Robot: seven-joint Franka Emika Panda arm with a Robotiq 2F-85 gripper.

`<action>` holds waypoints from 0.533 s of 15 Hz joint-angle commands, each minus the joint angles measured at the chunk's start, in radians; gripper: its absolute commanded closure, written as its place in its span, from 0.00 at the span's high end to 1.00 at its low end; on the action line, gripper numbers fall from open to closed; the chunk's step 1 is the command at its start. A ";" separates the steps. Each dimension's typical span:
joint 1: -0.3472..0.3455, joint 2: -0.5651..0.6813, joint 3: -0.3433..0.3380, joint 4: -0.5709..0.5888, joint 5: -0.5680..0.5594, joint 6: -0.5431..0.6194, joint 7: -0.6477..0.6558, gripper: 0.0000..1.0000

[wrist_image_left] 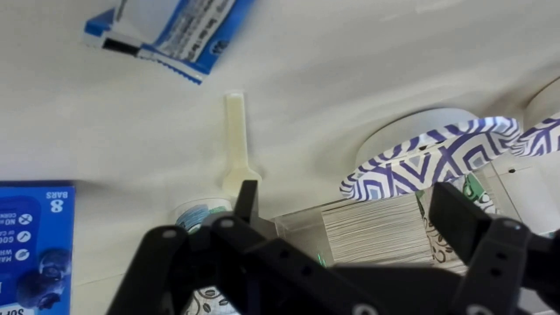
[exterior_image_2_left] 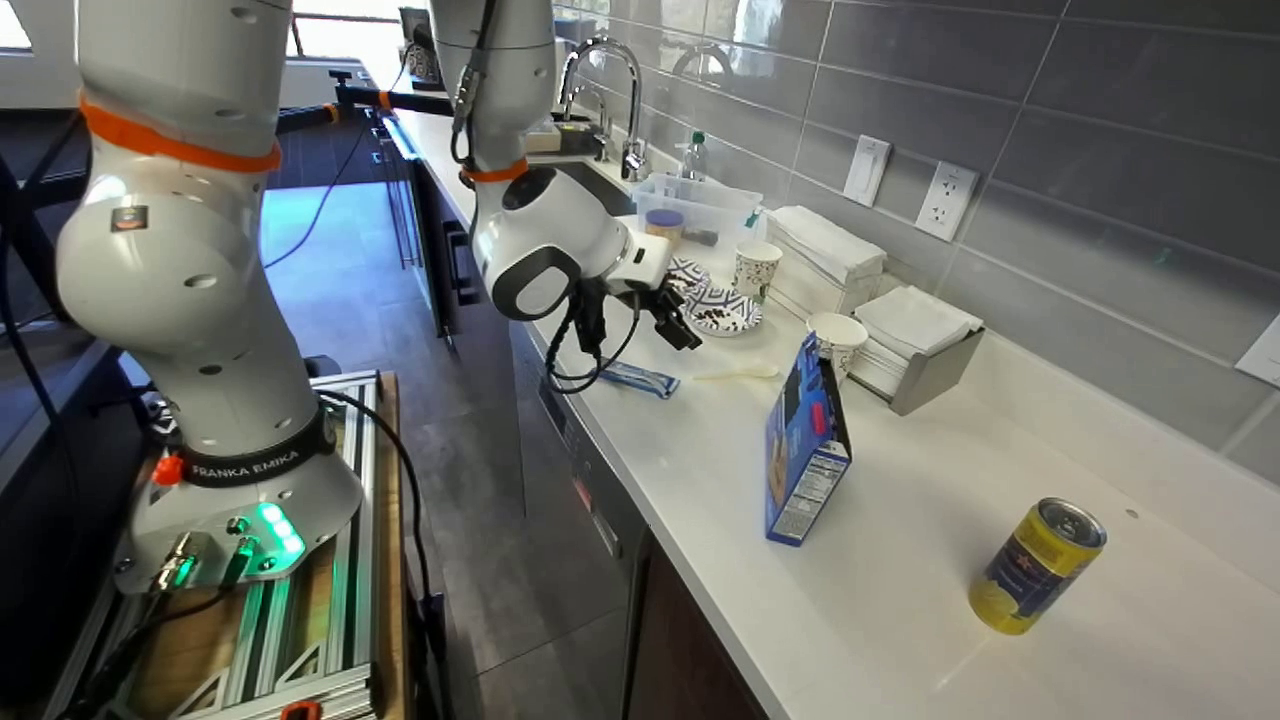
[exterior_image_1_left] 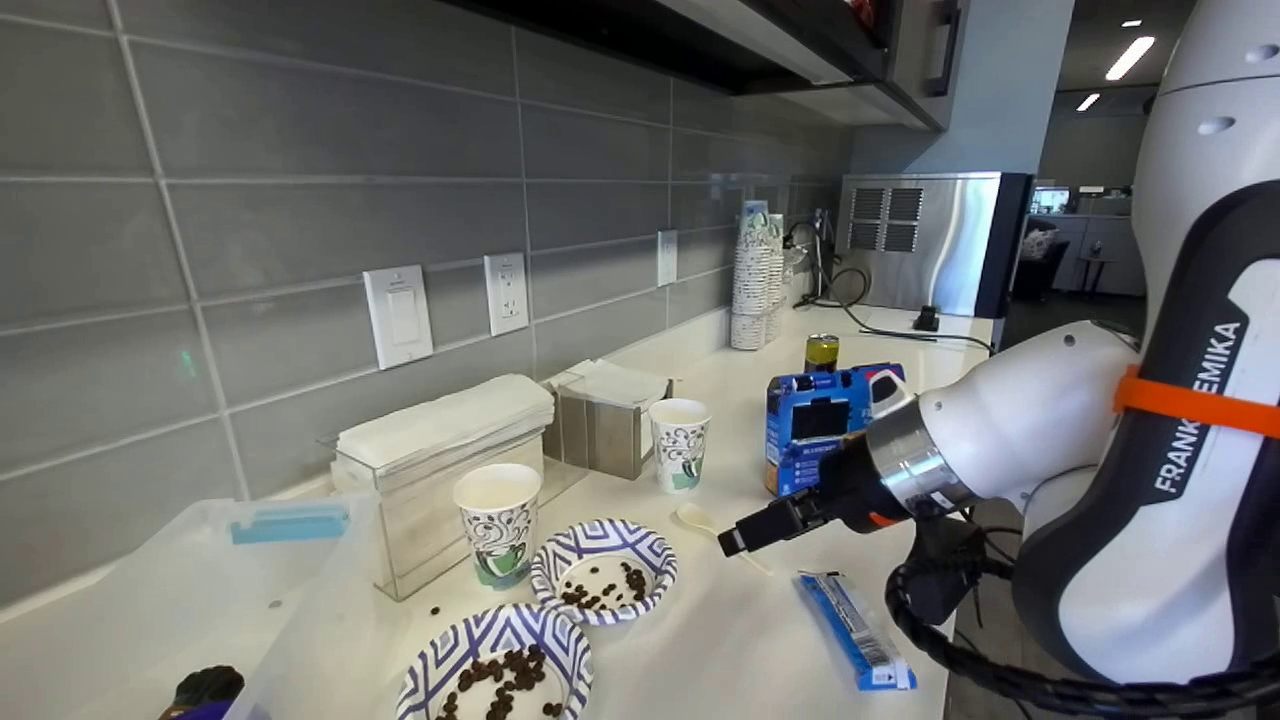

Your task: Pick up the spoon, get some of the objects from the bowl on the left and put them in the bowl on the right

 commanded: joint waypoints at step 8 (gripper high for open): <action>0.034 0.148 -0.085 0.132 0.089 0.026 -0.142 1.00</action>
